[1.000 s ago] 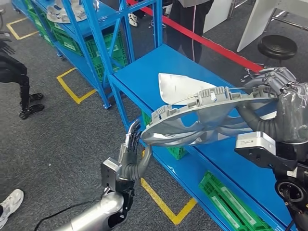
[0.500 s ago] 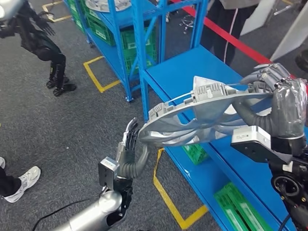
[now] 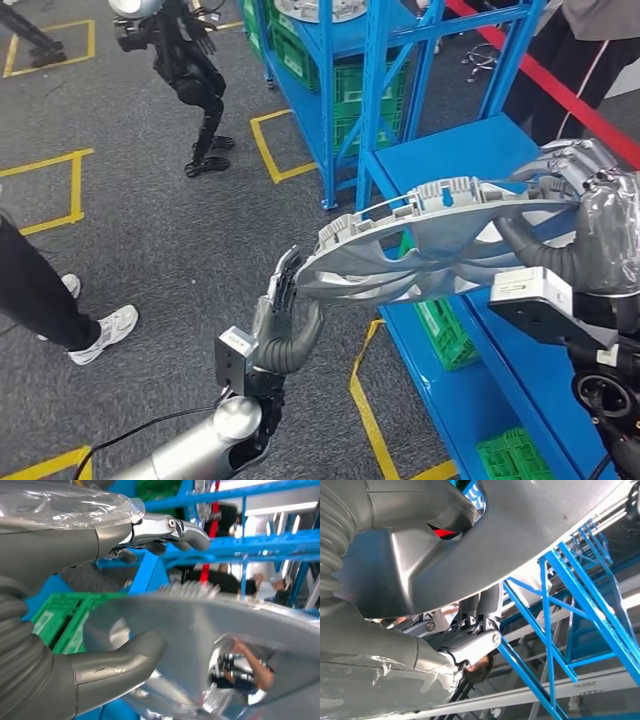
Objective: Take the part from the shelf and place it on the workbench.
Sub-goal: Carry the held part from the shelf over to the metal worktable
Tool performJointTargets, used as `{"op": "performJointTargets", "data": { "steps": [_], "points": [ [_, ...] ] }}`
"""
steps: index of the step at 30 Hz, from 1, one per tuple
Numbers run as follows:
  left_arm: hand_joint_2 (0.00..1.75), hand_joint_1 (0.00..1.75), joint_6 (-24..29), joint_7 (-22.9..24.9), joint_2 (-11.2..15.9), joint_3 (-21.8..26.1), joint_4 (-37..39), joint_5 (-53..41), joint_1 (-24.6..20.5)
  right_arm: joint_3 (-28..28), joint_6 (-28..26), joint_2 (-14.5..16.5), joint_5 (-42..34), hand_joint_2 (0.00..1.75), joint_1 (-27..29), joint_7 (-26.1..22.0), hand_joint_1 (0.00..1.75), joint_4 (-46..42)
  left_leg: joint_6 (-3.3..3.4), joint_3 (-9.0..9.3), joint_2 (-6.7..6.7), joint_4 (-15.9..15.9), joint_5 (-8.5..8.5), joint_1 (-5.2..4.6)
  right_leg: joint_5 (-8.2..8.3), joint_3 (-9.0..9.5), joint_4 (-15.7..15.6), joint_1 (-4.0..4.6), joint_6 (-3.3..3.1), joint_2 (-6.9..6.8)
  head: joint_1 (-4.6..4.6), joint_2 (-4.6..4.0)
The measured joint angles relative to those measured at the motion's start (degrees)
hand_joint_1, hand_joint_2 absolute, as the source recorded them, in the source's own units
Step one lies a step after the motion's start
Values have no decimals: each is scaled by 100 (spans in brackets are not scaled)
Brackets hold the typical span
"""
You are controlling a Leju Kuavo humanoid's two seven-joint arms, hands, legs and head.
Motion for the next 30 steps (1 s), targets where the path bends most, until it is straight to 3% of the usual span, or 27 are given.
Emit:
{"op": "performJointTargets", "data": {
  "steps": [2, 4, 5, 6, 7, 9, 11, 13, 14, 15, 17, 19, 20, 21, 23, 25, 27, 29, 30],
  "points": [
    [175, 0, 3, -1, 0, 9, 1, -2, -12, -17, 1, 1, 3, 175, -8, -10, 175, 6, -64, -321, 434, 640, -307, -15, 14, 54, -57, 12, -32, -156, -41, 0],
    [175, 0, 5, 0, -2, 12, 4, -1, -13, -27, 1, 1, -3, 175, -9, -22, 175, 15, -117, -756, 608, 1414, -576, 34, -1, 63, -60, 26, -48, -319, -63, 0],
    [175, 0, 5, 1, -2, 13, 7, -1, -9, -30, 1, 1, -8, 175, -5, -26, 175, 21, -138, -866, 632, 1573, -579, 61, -12, 69, -60, 27, -46, -402, -70, 0],
    [175, 0, 5, 1, -2, 13, 9, 0, -6, -31, 0, 1, -11, 175, -2, -30, 175, 26, -156, -848, 654, 1491, -476, 85, -27, 80, -60, 24, -37, -482, -80, 0],
    [175, 0, 5, 1, -2, 14, 10, 1, -6, -32, -1, 1, -12, 175, -1, -34, 175, 30, -169, -702, 703, 1185, -292, 104, -46, 99, -59, 21, -21, -556, -92, 0],
    [175, 0, 1, 1, -5, 16, 10, 1, -12, -38, -6, 1, -11, 175, -3, -43, 175, 31, -167, -248, 978, 329, 66, 105, -105, 139, -43, 41, 38, -679, -121, 0],
    [175, 0, -18, 1, -18, 19, 10, 4, -20, -49, -15, 1, -7, 175, -8, -41, 175, 31, -100, 3, 1151, -127, 186, 72, -163, 172, -28, 79, 103, -774, -115, 0],
    [175, 0, -50, 1, -28, 20, 10, 10, -23, -55, -20, 1, -4, 175, -10, -20, 175, 32, -3, 27, 1031, -173, 171, 42, -205, 219, -37, 79, 163, -896, -79, 0],
    [175, 0, -65, 1, -31, 20, 10, 13, -21, -55, -21, 1, -3, 175, -7, -8, 175, 32, 37, 39, 960, -185, 165, 41, -253, 231, -14, 59, 194, -885, -63, 0],
    [175, 0, -74, 1, -35, 22, 10, 15, -24, -57, -26, -1, -2, 175, -5, 2, 175, 32, 77, 57, 888, -196, 159, 45, -346, 199, 93, 33, 213, -787, -56, 0],
    [175, 0, -84, 1, -51, 25, 11, 17, -36, -65, -39, -4, 2, 175, 1, 10, 175, 32, 144, 91, 753, -213, 154, 60, -669, -74, 689, 5, 223, -452, -19, 0],
    [175, 0, -90, 1, -67, 26, 15, 16, -46, -69, -49, -7, 4, 175, 26, 13, 175, 33, 178, 102, 605, -210, 146, 49, -983, -523, 1554, 19, 216, -265, 7, 0],
    [175, 0, -91, 1, -73, 26, 18, 14, -46, -68, -51, -8, 4, 175, 49, 11, 175, 33, 183, 109, 517, -208, 141, 44, -1010, -685, 1807, 26, 212, -236, 9, 0],
    [175, 0, -90, 1, -74, 26, 21, 10, -46, -68, -52, -9, 5, 175, 71, 8, 175, 35, 186, 118, 425, -203, 137, 40, -922, -747, 1839, 28, 203, -223, 9, 0],
    [175, 0, -84, -1, -78, 26, 25, 0, -48, -68, -53, -10, 12, 175, 88, -7, 175, 38, 174, 143, 232, -182, 120, 43, -440, -551, 1219, 24, 170, -144, 14, 0],
    [175, 0, -75, -2, -86, 26, 28, -8, -53, -69, -60, -9, 19, 175, 84, -16, 175, 40, 136, 140, 67, -145, 106, 44, -91, -257, 467, 1, 142, 110, 19, 0],
    [175, 0, -76, -8, -91, 26, 31, -14, -62, -71, -69, -8, 22, 175, 85, -16, 175, 42, 71, 84, -67, -135, 129, 63, -67, -113, 192, 1, 133, 249, 24, 0],
    [175, 0, -98, -11, -91, 27, 32, -17, -57, -71, -77, -7, 30, 175, 85, -4, 175, 41, -1, 35, -148, -144, 159, 81, -59, -52, 134, 3, 103, 131, 16, 0],
    [175, 0, -112, -12, -89, 28, 32, -19, -53, -73, -81, -6, 36, 175, 87, 9, 175, 41, -27, 3, -58, -89, 121, 68, -41, -32, 105, -4, 76, 62, 1, 0]
  ]
}}
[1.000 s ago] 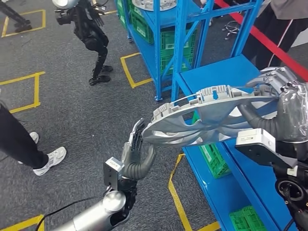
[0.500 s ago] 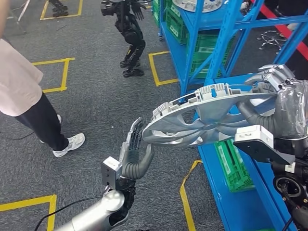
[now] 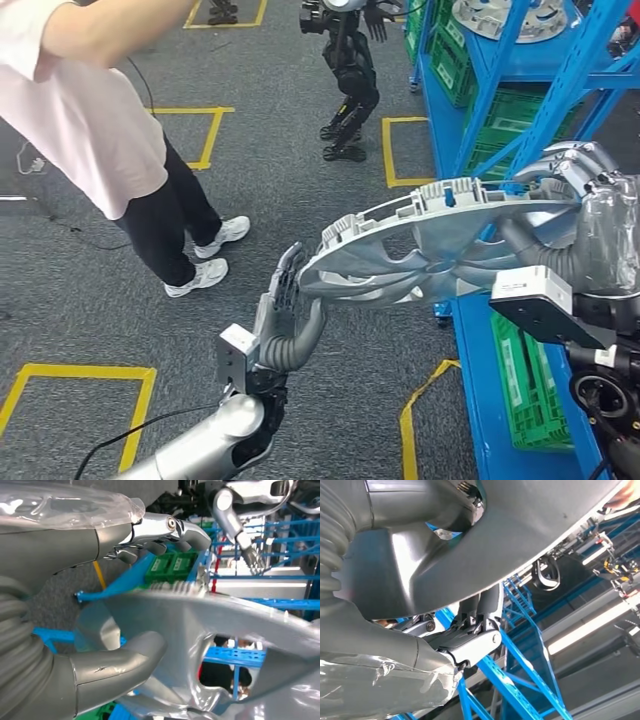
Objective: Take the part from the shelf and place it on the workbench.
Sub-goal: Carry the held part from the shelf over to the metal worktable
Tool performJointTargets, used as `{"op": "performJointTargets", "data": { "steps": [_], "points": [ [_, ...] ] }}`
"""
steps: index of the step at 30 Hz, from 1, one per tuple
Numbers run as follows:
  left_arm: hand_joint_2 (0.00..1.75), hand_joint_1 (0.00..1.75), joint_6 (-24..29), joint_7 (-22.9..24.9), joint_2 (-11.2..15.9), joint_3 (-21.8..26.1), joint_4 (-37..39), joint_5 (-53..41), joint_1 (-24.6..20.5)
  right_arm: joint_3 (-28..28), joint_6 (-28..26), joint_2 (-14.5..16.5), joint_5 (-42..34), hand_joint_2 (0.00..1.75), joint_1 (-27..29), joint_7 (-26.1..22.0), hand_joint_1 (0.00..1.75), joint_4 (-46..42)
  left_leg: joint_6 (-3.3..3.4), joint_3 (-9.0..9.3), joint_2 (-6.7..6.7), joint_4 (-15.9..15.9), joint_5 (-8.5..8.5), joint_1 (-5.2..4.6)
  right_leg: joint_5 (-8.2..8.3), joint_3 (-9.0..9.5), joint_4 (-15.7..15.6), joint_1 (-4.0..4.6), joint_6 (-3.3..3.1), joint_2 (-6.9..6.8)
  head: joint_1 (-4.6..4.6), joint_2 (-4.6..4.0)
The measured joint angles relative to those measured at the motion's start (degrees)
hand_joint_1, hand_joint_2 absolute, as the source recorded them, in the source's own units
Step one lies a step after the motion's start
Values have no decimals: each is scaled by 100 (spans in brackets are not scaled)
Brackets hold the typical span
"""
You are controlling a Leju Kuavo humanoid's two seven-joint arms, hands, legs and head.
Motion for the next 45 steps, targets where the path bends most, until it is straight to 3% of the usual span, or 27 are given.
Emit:
{"op": "performJointTargets", "data": {
  "steps": [1, 3, 5, 6, 8, 10, 12, 14, 16, 18, 20, 21, 22, 23, 25, 27, 29, 30, 31, 33, 34, 36, 37, 38, 41, 42, 45],
  "points": [
    [175, 0, -12, -1, 2, 1, 1, 0, -3, -4, -5, 1, 10, 175, 1, 13, 175, -1, -21, -82, 160, 169, -100, -16, 17, 18, -30, -7, -34, -77, -24, 0],
    [175, 0, -27, -1, 2, 2, 7, -1, -19, -13, -14, 0, 19, 175, 15, 34, 175, -2, -49, -421, 541, 862, -444, -27, 28, 32, -55, 13, -78, -224, -66, 0],
    [175, 0, -36, 3, 2, 2, 17, 0, -25, -15, -20, -1, 7, 175, 44, 45, 175, -2, -65, -779, 679, 1560, -680, -10, 21, 28, -55, 40, -94, -385, -85, 0],
    [175, 0, -33, 5, 3, 2, 23, -1, -25, -14, -22, -1, -9, 175, 62, 49, 175, -2, -63, -825, 700, 1644, -660, -7, 16, 29, -55, 46, -96, -466, -92, 0],
    [175, 0, -1, 11, 7, 3, 30, -1, -30, -14, -34, -1, -53, 175, 88, 40, 175, -2, -41, -540, 757, 1107, -355, -12, -2, 43, -55, 51, -88, -607, -107, 0],
    [175, 0, 62, 20, 15, 4, 30, -6, -46, -15, -61, 0, -113, 175, 98, 4, 175, -2, 15, -88, 982, 273, -80, -61, -32, 63, -54, 74, -53, -720, -118, 0],
    [175, 0, 138, 34, 26, 4, 28, -25, -60, -16, -92, 0, -181, 175, 106, -49, 175, 3, 81, 97, 1087, -81, -21, -119, -65, 85, -55, 105, -5, -818, -109, 0],
    [175, 0, 223, 73, 48, 6, 11, -60, -52, -15, -114, 1, -245, 175, 122, -105, 175, 10, 137, 106, 948, -101, -13, -123, -104, 109, -55, 101, 49, -890, -93, 0],
    [175, 0, 304, 116, 79, 9, -29, -104, -42, -16, -132, 1, -295, 175, 148, -158, 175, 22, 203, 143, 825, -139, -1, -88, -274, 33, 162, 70, 97, -695, -69, 0],
    [175, 0, 346, 134, 97, 12, -57, -134, -39, -19, -150, 0, -326, 175, 179, -188, 175, 39, 253, 165, 701, -155, 4, -69, -622, -287, 864, 50, 118, -394, -23, 0],
    [175, 0, 362, 160, 108, 13, -66, -150, -28, -18, -158, 0, -349, 175, 227, -205, 175, 60, 268, 166, 551, -150, 4, -73, -869, -671, 1616, 47, 130, -303, 0, 0],
    [175, 0, 379, 181, 115, 13, -73, -163, -20, -18, -160, 1, -363, 175, 253, -222, 175, 72, 268, 167, 465, -143, 3, -73, -842, -760, 1742, 44, 132, -294, 2, 0],
    [175, 0, 400, 208, 125, 13, -86, -184, -13, -18, -162, 1, -382, 175, 273, -244, 175, 82, 265, 170, 373, -134, 0, -70, -704, -745, 1638, 38, 129, -286, 3, 0],
    [175, 0, 427, 237, 136, 14, -107, -210, -9, -18, -166, 1, -407, 175, 286, -273, 175, 89, 257, 173, 279, -118, -5, -66, -473, -630, 1318, 30, 120, -248, 5, 0],
    [175, 0, 470, 304, 161, 15, -166, -271, -3, -18, -192, 1, -468, 175, 305, -331, 175, 104, 218, 154, 110, -74, -21, -56, -69, -313, 534, -6, 104, 32, 14, 0],
    [175, 0, 505, 385, 191, 19, -238, -324, 9, -19, -237, 1, -532, 175, 332, -376, 175, 128, 147, 78, -36, -36, -3, -34, 22, -134, 133, -22, 98, 267, 26, 0],
    [175, 0, 528, 435, 230, 31, -316, -362, 40, -17, -269, 2, -566, 175, 359, -406, 175, 156, 66, 10, -180, -41, 43, -8, 1, -88, 63, -18, 77, 191, 27, 0],
    [175, 0, 531, 453, 252, 39, -353, -382, 53, -15, -276, 3, -563, 175, 371, -416, 175, 170, 34, -15, -116, -17, 28, -19, 17, -71, 41, -21, 53, 111, 15, 0],
    [175, 0, 528, 473, 273, 47, -386, -401, 58, -15, -284, 5, -557, 175, 382, -424, 175, 180, 11, -72, 41, 88, -42, -38, 32, -49, 13, -23, 25, 26, -12, 0],
    [175, 0, 516, 510, 296, 57, -431, -432, 48, -15, -295, 7, -544, 175, 411, -437, 175, 200, -24, -366, 497, 692, -364, -66, 48, -22, -25, -1, -29, -155, -65, 0],
    [175, 0, 505, 520, 301, 58, -442, -439, 41, -15, -298, 7, -544, 175, 429, -444, 175, 212, -40, -578, 623, 1116, -547, -59, 46, -23, -26, 14, -46, -247, -86, 0],
    [175, 0, 483, 523, 307, 59, -449, -445, 41, -13, -299, 10, -560, 175, 464, -464, 175, 249, -65, -870, 691, 1684, -705, -36, 35, -24, -26, 29, -60, -433, -94, 0],
    [175, 0, 473, 524, 313, 59, -449, -444, 40, -11, -299, 13, -578, 175, 478, -477, 175, 271, -72, -854, 702, 1650, -633, -26, 30, -23, -26, 31, -61, -518, -99, 0],
    [175, 0, 467, 525, 320, 60, -449, -439, 37, -11, -300, 20, -606, 175, 487, -492, 175, 297, -72, -701, 739, 1365, -469, -21, 24, -19, -26, 31, -58, -597, -104, 0],
    [175, 0, 436, 523, 333, 65, -455, -392, -12, -10, -331, 54, -692, 175, 493, -536, 175, 368, -12, -27, 1021, 148, -39, -64, -14, 6, -24, 62, -7, -776, -124, 0],
    [175, 0, 423, 524, 335, 65, -458, -368, -35, -5, -360, 62, -709, 175, 495, -545, 175, 388, 24, 65, 1061, -24, -15, -87, -30, 18, -24, 77, 20, -825, -122, 0],
    [175, 0, 415, 544, 355, 65, -467, -319, -67, 23, -446, 98, -727, 175, 506, -543, 175, 446, 133, 98, 901, -92, -28, -100, -82, 63, -38, 75, 112, -946, -98, 0]
  ]
}}
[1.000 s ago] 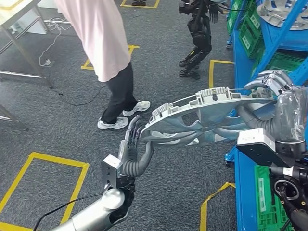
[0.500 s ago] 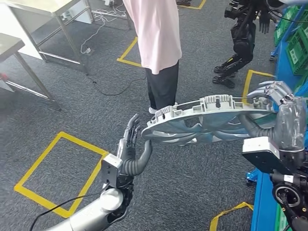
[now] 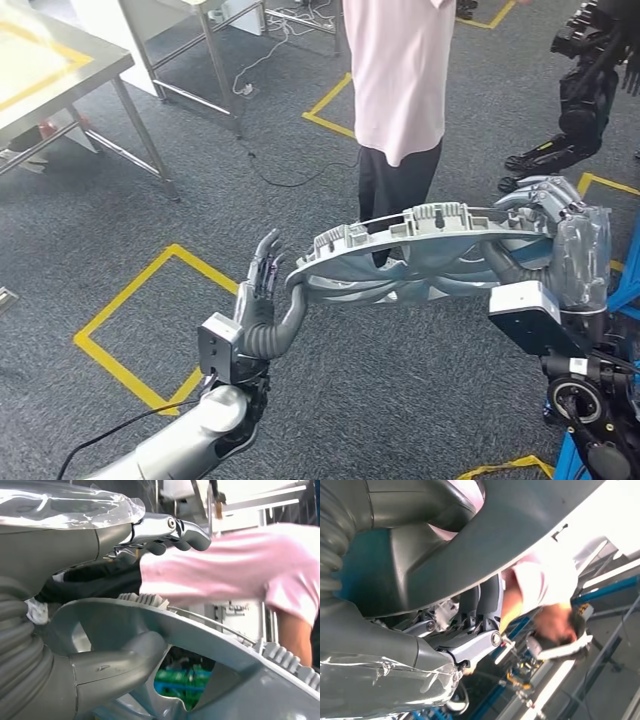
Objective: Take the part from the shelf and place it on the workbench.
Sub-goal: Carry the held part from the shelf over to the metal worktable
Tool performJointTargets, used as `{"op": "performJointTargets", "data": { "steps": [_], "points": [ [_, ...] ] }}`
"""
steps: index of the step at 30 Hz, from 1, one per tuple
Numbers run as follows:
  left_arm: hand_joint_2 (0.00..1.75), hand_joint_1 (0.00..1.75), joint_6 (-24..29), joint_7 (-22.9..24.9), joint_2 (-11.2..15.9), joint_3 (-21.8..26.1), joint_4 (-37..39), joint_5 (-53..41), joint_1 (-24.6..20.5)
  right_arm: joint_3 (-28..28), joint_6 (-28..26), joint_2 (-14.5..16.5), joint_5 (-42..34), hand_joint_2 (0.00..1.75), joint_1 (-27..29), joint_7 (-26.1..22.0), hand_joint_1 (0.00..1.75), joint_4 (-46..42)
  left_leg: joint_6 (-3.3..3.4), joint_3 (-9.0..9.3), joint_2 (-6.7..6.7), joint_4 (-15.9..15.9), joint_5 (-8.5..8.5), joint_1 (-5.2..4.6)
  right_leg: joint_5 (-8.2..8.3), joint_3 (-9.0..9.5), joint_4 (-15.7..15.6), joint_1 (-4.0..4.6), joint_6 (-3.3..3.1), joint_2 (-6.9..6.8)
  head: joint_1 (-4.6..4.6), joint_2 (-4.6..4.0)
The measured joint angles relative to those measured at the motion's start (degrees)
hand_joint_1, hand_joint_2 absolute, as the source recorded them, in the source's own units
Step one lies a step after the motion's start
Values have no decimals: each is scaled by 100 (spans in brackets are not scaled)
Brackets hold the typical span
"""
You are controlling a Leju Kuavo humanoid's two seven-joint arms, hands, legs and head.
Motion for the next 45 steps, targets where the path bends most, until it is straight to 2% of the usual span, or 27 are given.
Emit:
{"op": "performJointTargets", "data": {
  "steps": [2, 4, 6, 7, 9, 11, 13, 15, 17, 19, 20, 21, 22, 23, 26, 28, 30, 32, 33, 35, 36, 37, 38, 39, 41, 43, 45],
  "points": [
    [175, 0, 8, 20, 16, 0, -9, 8, -28, 11, -26, 15, -1, 175, 14, 12, 175, 28, 63, 55, -116, -51, 17, 39, -179, -89, 247, -28, 47, 218, 30, 0],
    [175, 0, 13, 32, 20, 0, -15, 11, -65, 16, -42, 16, -4, 175, 34, 19, 175, 51, 104, 84, -234, -65, 18, 56, -536, -432, 992, -41, 71, 545, 87, 0],
    [175, 0, 13, 37, 19, 0, -15, 16, -76, 21, -47, 16, -8, 175, 77, 30, 175, 75, 122, 91, -378, -56, 10, 49, -744, -822, 1713, -40, 85, 647, 115, 0],
    [175, 0, 14, 37, 19, 0, -15, 20, -76, 25, -47, 16, -10, 175, 103, 37, 175, 85, 124, 96, -461, -47, 4, 47, -681, -893, 1783, -41, 83, 659, 117, 0],
    [175, 0, 15, 36, 18, 0, -15, 26, -76, 33, -47, 17, -21, 175, 133, 49, 175, 93, 108, 112, -638, -15, -20, 53, -233, -703, 1211, -53, 64, 735, 119, 0],
    [175, 0, 20, 36, 16, 0, -16, 30, -79, 38, -47, 18, -29, 175, 135, 51, 175, 99, 66, 102, -795, 36, -49, 60, 110, -362, 437, -83, 40, 1003, 123, 0],
    [175, 0, 27, 35, 18, -1, -23, 34, -82, 47, -47, 30, -31, 175, 143, 51, 175, 111, 4, 45, -929, 60, -38, 80, 127, -197, 138, -84, 19, 1155, 129, 0],
    [175, 0, 35, 34, 27, -3, -33, 38, -78, 58, -47, 51, -31, 175, 146, 52, 175, 121, -63, -5, -1040, 57, -14, 97, 123, -151, 82, -80, -17, 1039, 129, 0],
    [175, 0, 45, 26, 44, -4, -46, 37, -83, 62, -44, 69, -28, 175, 140, 52, 175, 126, -122, -112, -822, 243, -133, 66, 150, -110, 20, -102, -79, 890, 83, 0],
    [175, 0, 58, 16, 54, -4, -56, 39, -98, 65, -36, 82, -29, 175, 140, 51, 175, 127, -174, -451, -399, 910, -456, 48, 164, -89, -17, -90, -131, 734, 11, 0],
    [175, 0, 66, 12, 55, -4, -57, 42, -97, 66, -28, 89, -30, 175, 146, 50, 175, 130, -194, -673, -278, 1330, -614, 60, 161, -88, -20, -77, -148, 648, -16, 0],
    [175, 0, 79, 8, 56, -4, -58, 48, -89, 68, -15, 93, -30, 175, 153, 51, 175, 133, -208, -853, -222, 1655, -702, 73, 154, -87, -19, -67, -155, 564, -19, 0],
    [175, 0, 93, 3, 57, -4, -58, 54, -78, 72, 0, 98, -26, 175, 160, 56, 175, 138, -215, -932, -204, 1768, -680, 82, 144, -84, -19, -63, -158, 481, -24, 0],
    [175, 0, 105, -2, 60, -4, -58, 65, -69, 77, 14, 99, -17, 175, 165, 69, 175, 142, -215, -883, -187, 1638, -555, 88, 134, -76, -19, -61, -156, 404, -31, 0],
    [175, 0, 118, -10, 65, -4, -70, 96, -66, 89, 23, 104, 21, 175, 170, 141, 175, 142, -152, -250, 82, 414, -22, 55, 82, -21, -20, -37, -107, 211, -75, 0],
    [175, 0, 118, -4, 63, -5, -89, 98, -77, 88, 16, 105, 35, 175, 188, 184, 175, 137, -68, -42, 193, 23, 54, 4, 42, 17, -25, 0, -49, 107, -72, 0],
    [175, 0, 120, 16, 65, -5, -104, 91, -80, 85, 12, 105, 38, 175, 223, 213, 175, 127, 4, -32, 66, 2, 39, -9, 9, 65, -47, 11, 9, 1, -43, 0],
    [175, 0, 122, 44, 66, -5, -125, 77, -79, 72, 12, 104, 44, 175, 248, 228, 175, 116, 65, 9, -58, -40, 45, 25, -118, 29, 85, -14, 62, 143, -21, 0],
    [175, 0, 121, 56, 63, -6, -136, 69, -83, 64, 12, 104, 45, 175, 257, 236, 175, 113, 97, 34, -115, -61, 51, 48, -268, -83, 341, -27, 81, 300, 5, 0],
    [175, 0, 117, 72, 57, -7, -144, 64, -89, 52, 14, 102, 34, 175, 296, 252, 175, 109, 141, 51, -237, -63, 46, 56, -640, -477, 1163, -36, 99, 587, 59, 0],
    [175, 0, 116, 76, 57, -6, -144, 65, -89, 53, 18, 102, 19, 175, 331, 261, 175, 110, 150, 54, -313, -60, 44, 52, -759, -678, 1545, -36, 106, 637, 77, 0],
    [175, 0, 115, 78, 59, -6, -144, 68, -88, 54, 24, 102, 0, 175, 369, 264, 175, 113, 154, 56, -395, -53, 42, 49, -764, -801, 1738, -37, 109, 654, 81, 0],
    [175, 0, 115, 82, 60, -6, -144, 72, -88, 57, 31, 102, -16, 175, 399, 261, 175, 117, 153, 60, -485, -43, 37, 48, -649, -816, 1694, -41, 105, 662, 84, 0],
    [175, 0, 115, 85, 62, -5, -144, 75, -88, 61, 38, 102, -32, 175, 418, 254, 175, 121, 147, 63, -577, -27, 30, 48, -429, -722, 1415, -46, 96, 691, 86, 0],
    [175, 0, 112, 91, 66, -5, -150, 79, -89, 68, 47, 102, -51, 175, 425, 233, 175, 129, 114, 52, -742, 22, 5, 45, 1, -401, 595, -74, 71, 924, 96, 0],
    [175, 0, 105, 96, 73, -5, -161, 81, -95, 79, 49, 103, -67, 175, 426, 215, 175, 139, 58, -6, -879, 69, 7, 55, 111, -180, 131, -94, 51, 1143, 97, 0],
    [175, 0, 101, 105, 86, -6, -170, 83, -95, 101, 50, 109, -90, 175, 427, 188, 175, 158, -14, -63, -1024, 69, 47, 72, 80, -109, 64, -91, 21, 1089, 89, 0]
  ]
}}
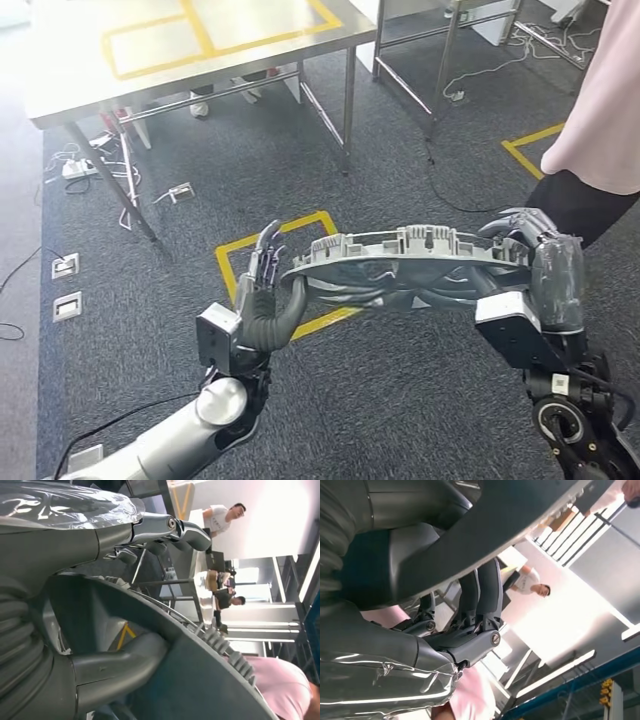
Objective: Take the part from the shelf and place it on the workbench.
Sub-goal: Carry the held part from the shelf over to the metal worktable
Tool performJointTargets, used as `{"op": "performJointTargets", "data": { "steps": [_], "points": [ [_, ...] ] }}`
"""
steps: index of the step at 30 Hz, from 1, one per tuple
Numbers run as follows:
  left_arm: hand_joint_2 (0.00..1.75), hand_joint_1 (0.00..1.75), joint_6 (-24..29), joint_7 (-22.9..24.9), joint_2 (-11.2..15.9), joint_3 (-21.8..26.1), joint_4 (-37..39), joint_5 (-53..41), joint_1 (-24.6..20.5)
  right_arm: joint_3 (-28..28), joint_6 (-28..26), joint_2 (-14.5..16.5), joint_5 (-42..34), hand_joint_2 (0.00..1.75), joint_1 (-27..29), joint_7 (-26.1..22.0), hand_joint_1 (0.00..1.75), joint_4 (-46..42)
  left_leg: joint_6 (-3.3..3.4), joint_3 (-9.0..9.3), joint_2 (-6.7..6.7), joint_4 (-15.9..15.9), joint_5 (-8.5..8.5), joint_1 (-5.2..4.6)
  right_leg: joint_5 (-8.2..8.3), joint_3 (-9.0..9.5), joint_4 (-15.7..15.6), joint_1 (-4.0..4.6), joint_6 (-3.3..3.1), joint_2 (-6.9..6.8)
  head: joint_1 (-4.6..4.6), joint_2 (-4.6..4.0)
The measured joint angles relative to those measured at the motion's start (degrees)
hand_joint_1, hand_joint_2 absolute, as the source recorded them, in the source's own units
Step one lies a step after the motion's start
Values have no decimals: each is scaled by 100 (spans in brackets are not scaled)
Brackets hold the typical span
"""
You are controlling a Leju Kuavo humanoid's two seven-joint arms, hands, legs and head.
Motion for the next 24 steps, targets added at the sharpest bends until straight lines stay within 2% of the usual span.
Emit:
{"op": "performJointTargets", "data": {
  "steps": [1, 2, 3, 4, 5, 6, 7, 8, 9, 10, 11, 12, 13, 14, 16, 17, 18, 20, 21, 22, 23, 24],
  "points": [
    [175, 0, 2, 7, 10, -1, -4, 1, 3, 9, 1, 5, -11, 175, -4, -16, 175, 10, -32, -16, 10, 7, -1, -3, 13, 17, -18, -4, -26, -77, -1, 0],
    [175, 0, 4, 15, 22, -1, -9, 2, -1, 14, 3, 13, -21, 175, -10, -35, 175, 19, -64, -55, 119, 78, -49, -21, 26, 41, -47, -17, -58, -157, -24, 0],
    [175, 0, 7, 25, 34, -1, -13, 6, -15, 15, 6, 20, -31, 175, -16, -54, 175, 26, -96, -151, 300, 269, -161, -36, 40, 64, -80, -33, -90, -241, -58, 0],
    [175, 0, 8, 33, 41, -1, -16, 10, -27, 16, 9, 28, -41, 175, -21, -71, 175, 34, -126, -308, 524, 584, -326, -35, 46, 75, -96, -28, -113, -322, -90, 0],
    [175, 0, 8, 41, 45, -1, -18, 18, -40, 20, 10, 35, -54, 175, -21, -88, 175, 45, -159, -524, 690, 1000, -511, -26, 45, 79, -104, -22, -130, -404, -130, 0],
    [175, 0, 8, 46, 47, -1, -18, 26, -45, 25, 11, 40, -67, 175, -22, -103, 175, 57, -186, -739, 775, 1405, -657, -5, 41, 79, -104, -15, -137, -492, -145, 0],
    [175, 0, 8, 49, 49, -2, -18, 31, -44, 32, 10, 45, -76, 175, -22, -115, 175, 71, -206, -883, 811, 1669, -714, 14, 33, 81, -103, -11, -140, -578, -153, 0],
    [175, 0, 8, 51, 52, -2, -18, 35, -44, 40, 10, 50, -80, 175, -22, -126, 175, 85, -219, -918, 829, 1717, -667, 31, 23, 88, -103, -11, -138, -663, -166, 0],
    [175, 0, 8, 52, 57, -2, -18, 36, -47, 46, 10, 56, -81, 175, -22, -132, 175, 98, -225, -812, 857, 1505, -518, 42, 9, 101, -103, -11, -130, -741, -179, 0],
    [175, 0, 8, 52, 62, -2, -17, 37, -51, 49, 10, 63, -81, 175, -23, -136, 175, 108, -222, -593, 933, 1098, -315, 47, -8, 121, -103, -11, -112, -813, -196, 0],
    [175, 0, 8, 52, 67, -2, -17, 37, -60, 50, 10, 73, -81, 175, -26, -137, 175, 116, -209, -345, 1078, 642, -156, 32, -29, 141, -102, 4, -86, -878, -217, 0],
    [175, 0, 8, 52, 69, -2, -18, 37, -70, 50, 9, 80, -81, 175, -32, -137, 175, 121, -173, -148, 1183, 276, -45, 12, -51, 157, -101, 22, -56, -929, -232, 0],
    [175, 0, 8, 52, 71, -2, -19, 36, -79, 50, 8, 87, -81, 175, -38, -139, 175, 125, -130, -31, 1255, 55, -6, -11, -73, 175, -103, 46, -26, -979, -230, 0],
    [175, 0, 8, 53, 74, -3, -19, 36, -84, 51, 8, 94, -81, 175, -44, -140, 175, 127, -85, 1, 1263, -21, -25, -36, -93, 193, -110, 66, 4, -1031, -218, 0],
    [175, 0, 8, 55, 79, -3, -21, 37, -82, 52, 8, 109, -82, 175, -53, -144, 175, 134, -2, 6, 1113, -34, -36, -31, -141, 229, -123, 63, 61, -1108, -174, 0],
    [175, 0, 8, 55, 81, -2, -22, 36, -84, 53, 8, 116, -82, 175, -58, -145, 175, 140, 35, 22, 1046, -48, -37, -16, -204, 219, -65, 47, 85, -1037, -153, 0],
    [175, 0, 9, 54, 79, -2, -24, 36, -90, 52, 8, 120, -82, 175, -63, -146, 175, 146, 75, 41, 982, -61, -34, 2, -323, 148, 114, 35, 99, -900, -128, 0],
    [175, 0, 12, 55, 75, -2, -26, 37, -103, 52, 7, 121, -93, 175, -62, -158, 175, 160, 137, 65, 851, -71, -40, 12, -684, -189, 849, 32, 103, -569, -66, 0],
    [175, 0, 16, 60, 73, -2, -26, 40, -105, 52, 7, 121, -104, 175, -59, -167, 175, 169, 154, 68, 775, -67, -44, 6, -845, -411, 1282, 41, 101, -485, -44, 0],
    [175, 0, 22, 64, 74, -3, -26, 44, -105, 53, 8, 121, -115, 175, -53, -176, 175, 182, 160, 72, 690, -63, -49, 0, -915, -589, 1591, 48, 98, -450, -33, 0],
    [175, 0, 28, 69, 75, -3, -26, 49, -105, 53, 10, 122, -122, 175, -49, -185, 175, 195, 164, 81, 599, -57, -55, -5, -865, -678, 1694, 52, 91, -434, -27, 0],
    [175, 0, 32, 72, 77, -3, -26, 54, -105, 53, 13, 122, -127, 175, -46, -189, 175, 208, 163, 94, 505, -50, -62, -8, -692, -652, 1545, 51, 77, -421, -23, 0]
  ]
}}
